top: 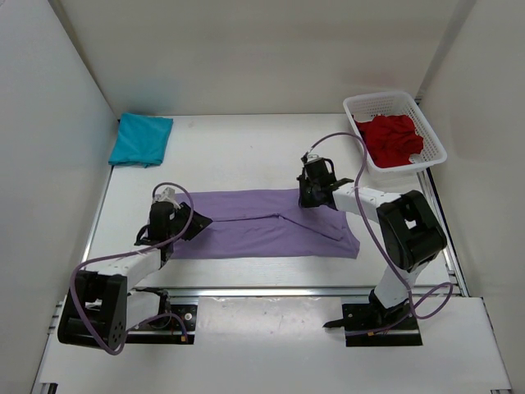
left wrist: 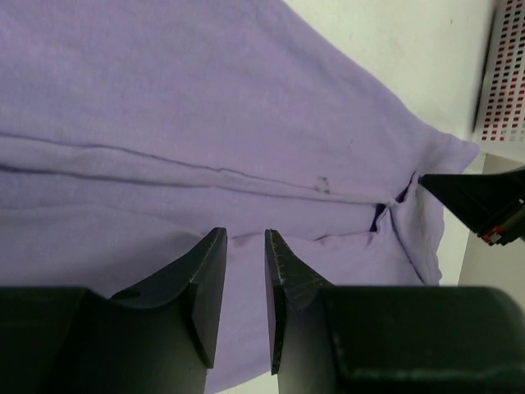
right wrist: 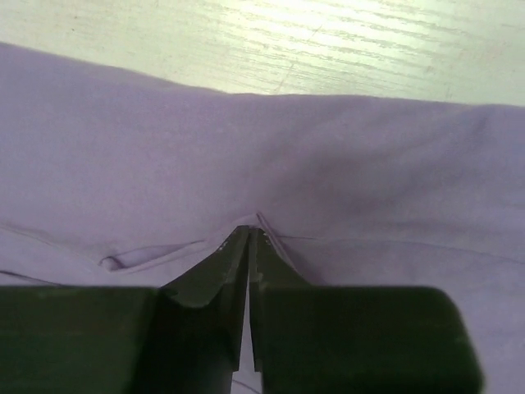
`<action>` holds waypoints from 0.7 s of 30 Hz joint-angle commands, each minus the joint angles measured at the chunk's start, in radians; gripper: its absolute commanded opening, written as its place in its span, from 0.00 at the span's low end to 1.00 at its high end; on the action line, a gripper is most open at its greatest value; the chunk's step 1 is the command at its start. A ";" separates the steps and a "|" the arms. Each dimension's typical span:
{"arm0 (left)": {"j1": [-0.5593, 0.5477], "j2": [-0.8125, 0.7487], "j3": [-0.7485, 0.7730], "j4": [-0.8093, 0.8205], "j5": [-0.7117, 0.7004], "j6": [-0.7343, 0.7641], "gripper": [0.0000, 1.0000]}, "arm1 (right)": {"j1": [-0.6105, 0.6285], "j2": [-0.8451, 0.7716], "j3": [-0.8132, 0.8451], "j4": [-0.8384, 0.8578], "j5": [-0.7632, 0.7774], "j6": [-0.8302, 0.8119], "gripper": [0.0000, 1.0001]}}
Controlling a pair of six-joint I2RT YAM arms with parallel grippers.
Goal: Fold and stack the t-shirts
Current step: Fold the other side of the tshirt into a rectangle
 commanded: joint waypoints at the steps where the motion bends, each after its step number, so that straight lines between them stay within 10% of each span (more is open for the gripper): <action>1: -0.027 -0.040 -0.017 0.038 -0.012 0.001 0.36 | 0.023 -0.035 -0.019 0.001 0.064 0.003 0.02; 13: -0.078 -0.033 0.009 0.087 -0.005 -0.036 0.36 | 0.221 -0.254 -0.166 -0.116 0.132 0.161 0.00; 21: -0.118 -0.036 0.013 0.083 -0.011 -0.033 0.37 | 0.055 -0.205 -0.074 -0.004 0.057 0.048 0.20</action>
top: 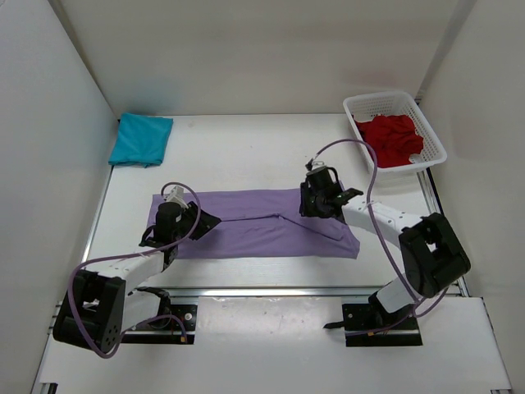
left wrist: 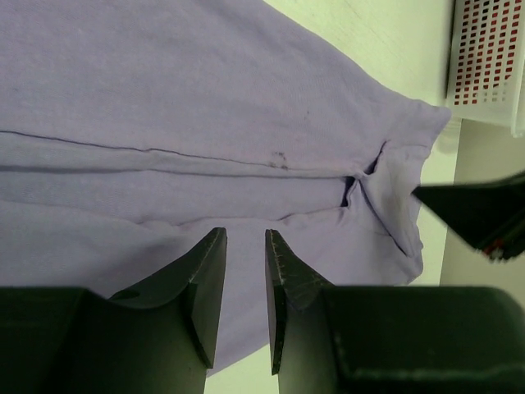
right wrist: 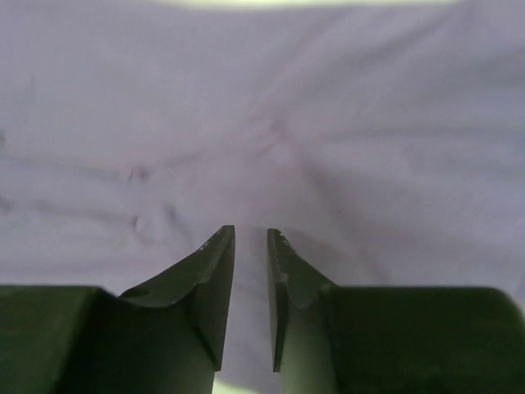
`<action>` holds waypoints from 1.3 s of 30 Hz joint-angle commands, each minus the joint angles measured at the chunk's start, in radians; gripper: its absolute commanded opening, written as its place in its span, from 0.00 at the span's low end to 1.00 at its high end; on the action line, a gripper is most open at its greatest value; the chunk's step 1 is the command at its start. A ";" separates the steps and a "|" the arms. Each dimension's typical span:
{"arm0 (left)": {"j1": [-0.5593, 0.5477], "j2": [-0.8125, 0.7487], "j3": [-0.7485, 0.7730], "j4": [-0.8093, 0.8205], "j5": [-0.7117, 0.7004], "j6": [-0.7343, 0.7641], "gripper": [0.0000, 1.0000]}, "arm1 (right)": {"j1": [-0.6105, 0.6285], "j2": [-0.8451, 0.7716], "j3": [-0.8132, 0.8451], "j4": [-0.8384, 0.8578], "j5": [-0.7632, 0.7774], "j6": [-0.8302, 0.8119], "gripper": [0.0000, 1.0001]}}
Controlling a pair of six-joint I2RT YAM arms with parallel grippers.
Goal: Fold and stack the t-shirts
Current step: Fold the other side of the tshirt into a rectangle
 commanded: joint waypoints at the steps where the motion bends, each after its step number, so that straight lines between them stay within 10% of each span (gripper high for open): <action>1: -0.019 -0.025 0.024 0.015 -0.010 0.005 0.36 | -0.065 0.049 0.073 0.102 -0.028 -0.058 0.22; 26: -0.093 0.021 0.044 0.018 0.006 0.019 0.36 | -0.102 0.267 0.179 0.140 -0.106 -0.110 0.30; 34: -0.104 0.022 0.061 0.009 0.006 0.022 0.36 | -0.093 0.279 0.192 0.111 -0.083 -0.110 0.00; 39: -0.105 0.025 0.061 0.015 0.008 0.017 0.36 | -0.039 0.205 0.146 0.077 -0.006 -0.076 0.00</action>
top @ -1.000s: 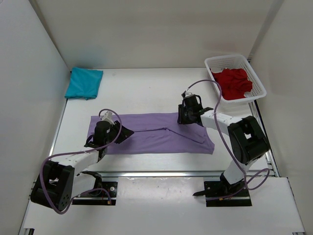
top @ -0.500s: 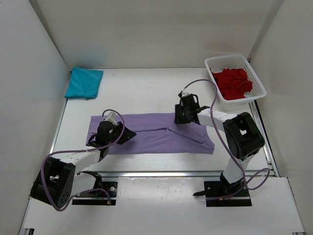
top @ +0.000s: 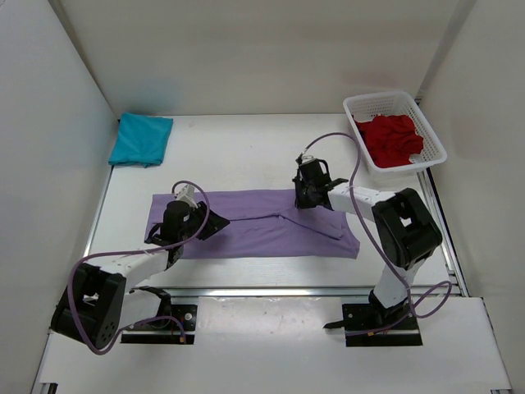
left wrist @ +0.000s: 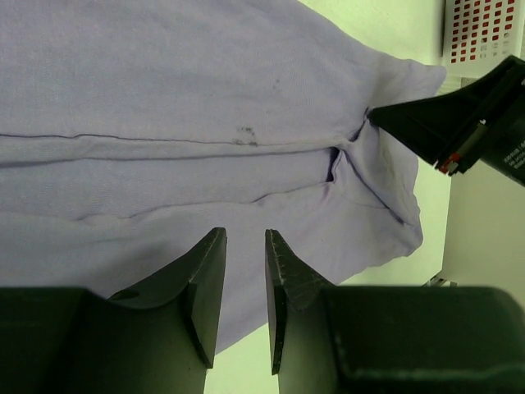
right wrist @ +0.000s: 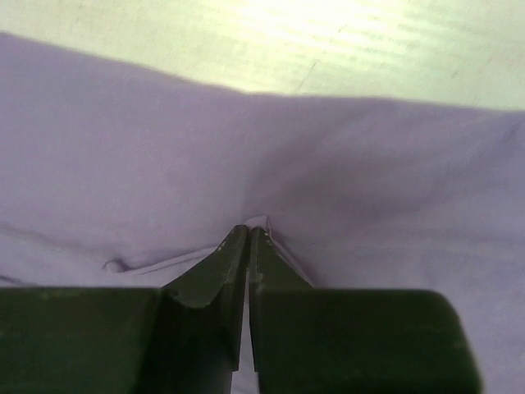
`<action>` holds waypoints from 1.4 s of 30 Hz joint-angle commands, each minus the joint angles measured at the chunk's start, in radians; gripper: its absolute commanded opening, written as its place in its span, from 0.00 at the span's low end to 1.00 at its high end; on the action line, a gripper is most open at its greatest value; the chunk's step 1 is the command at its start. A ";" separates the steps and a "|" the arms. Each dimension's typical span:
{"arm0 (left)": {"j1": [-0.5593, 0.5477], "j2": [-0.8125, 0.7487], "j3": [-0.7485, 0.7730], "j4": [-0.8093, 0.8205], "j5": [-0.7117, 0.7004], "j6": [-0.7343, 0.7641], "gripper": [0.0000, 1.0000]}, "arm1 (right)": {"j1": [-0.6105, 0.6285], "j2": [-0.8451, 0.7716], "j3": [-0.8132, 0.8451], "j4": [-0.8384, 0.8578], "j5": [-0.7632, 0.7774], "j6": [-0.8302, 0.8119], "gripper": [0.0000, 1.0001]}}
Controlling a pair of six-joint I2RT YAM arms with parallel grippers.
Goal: Fold and stack the t-shirts
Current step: Fold the other side of the tshirt into a rectangle
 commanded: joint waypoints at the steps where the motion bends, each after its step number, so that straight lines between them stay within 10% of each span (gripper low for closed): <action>1: -0.005 -0.007 0.034 0.006 0.008 0.006 0.36 | 0.048 -0.091 -0.022 -0.037 0.086 0.040 0.00; 13: -0.018 0.013 0.040 0.039 0.015 -0.006 0.36 | 0.252 -0.276 -0.192 -0.132 0.196 0.262 0.01; 22: 0.016 0.001 0.063 0.035 0.034 -0.009 0.37 | 0.335 -0.414 -0.226 -0.135 0.163 0.315 0.24; 33: -0.004 0.047 0.074 0.046 0.014 0.003 0.37 | 0.204 -0.390 -0.332 -0.031 0.054 0.260 0.00; 42: 0.073 0.035 0.045 0.045 0.074 -0.006 0.37 | 0.252 -0.409 -0.299 -0.068 0.054 0.232 0.06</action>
